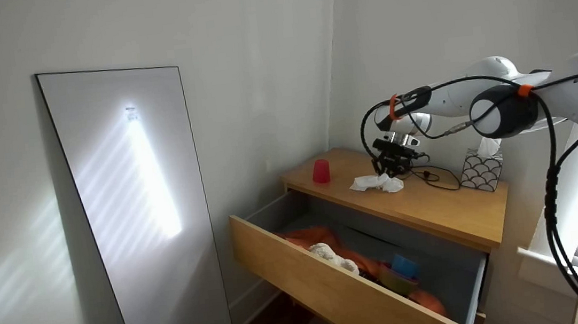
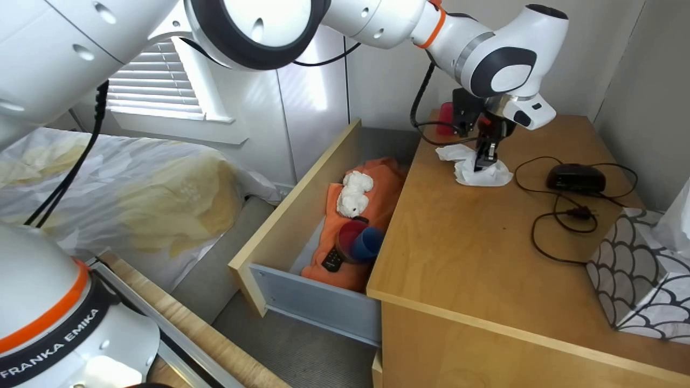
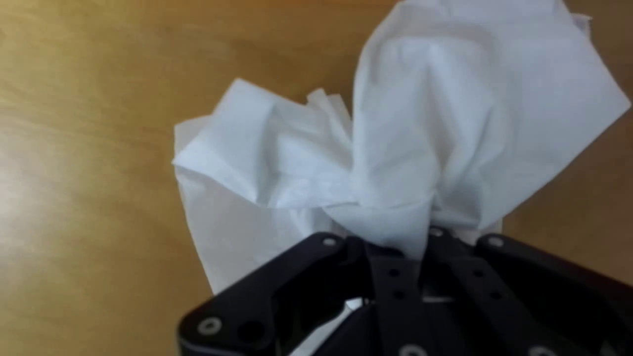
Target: Crumple the paper towels together
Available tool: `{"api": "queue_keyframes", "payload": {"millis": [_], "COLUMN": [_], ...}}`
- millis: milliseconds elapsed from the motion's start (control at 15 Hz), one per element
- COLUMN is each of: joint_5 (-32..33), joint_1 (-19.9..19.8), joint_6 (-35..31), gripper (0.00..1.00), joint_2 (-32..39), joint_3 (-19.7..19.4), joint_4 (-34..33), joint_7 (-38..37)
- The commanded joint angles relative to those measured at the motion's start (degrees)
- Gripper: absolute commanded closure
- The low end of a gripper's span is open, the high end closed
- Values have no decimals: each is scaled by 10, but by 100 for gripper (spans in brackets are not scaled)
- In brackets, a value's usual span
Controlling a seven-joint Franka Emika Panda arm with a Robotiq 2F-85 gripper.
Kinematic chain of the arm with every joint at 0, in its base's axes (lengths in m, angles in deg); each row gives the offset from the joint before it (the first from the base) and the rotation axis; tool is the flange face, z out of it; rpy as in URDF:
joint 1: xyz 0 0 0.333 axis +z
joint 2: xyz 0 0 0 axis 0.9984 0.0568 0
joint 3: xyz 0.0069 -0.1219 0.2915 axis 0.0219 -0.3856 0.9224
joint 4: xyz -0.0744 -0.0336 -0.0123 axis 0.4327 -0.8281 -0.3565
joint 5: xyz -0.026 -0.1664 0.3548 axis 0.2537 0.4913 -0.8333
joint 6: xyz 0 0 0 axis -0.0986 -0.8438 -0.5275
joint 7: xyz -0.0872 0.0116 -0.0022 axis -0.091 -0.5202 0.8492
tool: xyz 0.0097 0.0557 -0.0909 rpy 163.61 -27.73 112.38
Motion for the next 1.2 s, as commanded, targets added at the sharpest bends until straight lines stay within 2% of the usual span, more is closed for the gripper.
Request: {"api": "queue_keyframes", "payload": {"millis": [0, 200, 467, 733, 800, 867, 933, 1000, 1133], "joint_5": [47, 83, 111, 126, 128, 123, 116, 115, 118], "joint_1": [50, 77, 96, 100, 99, 95, 89, 88, 89], "joint_6": [-75, -76, -71, -60, -59, -54, -41, -37, -30], "gripper": [98, 98, 98, 98, 86, 97, 95, 99, 98], "joint_2": [7, 11, 22, 29, 29, 30, 29, 30, 33], "joint_3": [-56, -80, -89, -81, -78, -70, -60, -57, -57], "joint_4": [22, 25, 15, 9, 9, 7, 3, 0, -4], "joint_7": [-64, -76, -62, -44, -38, -27, -13, -4, 3]}}
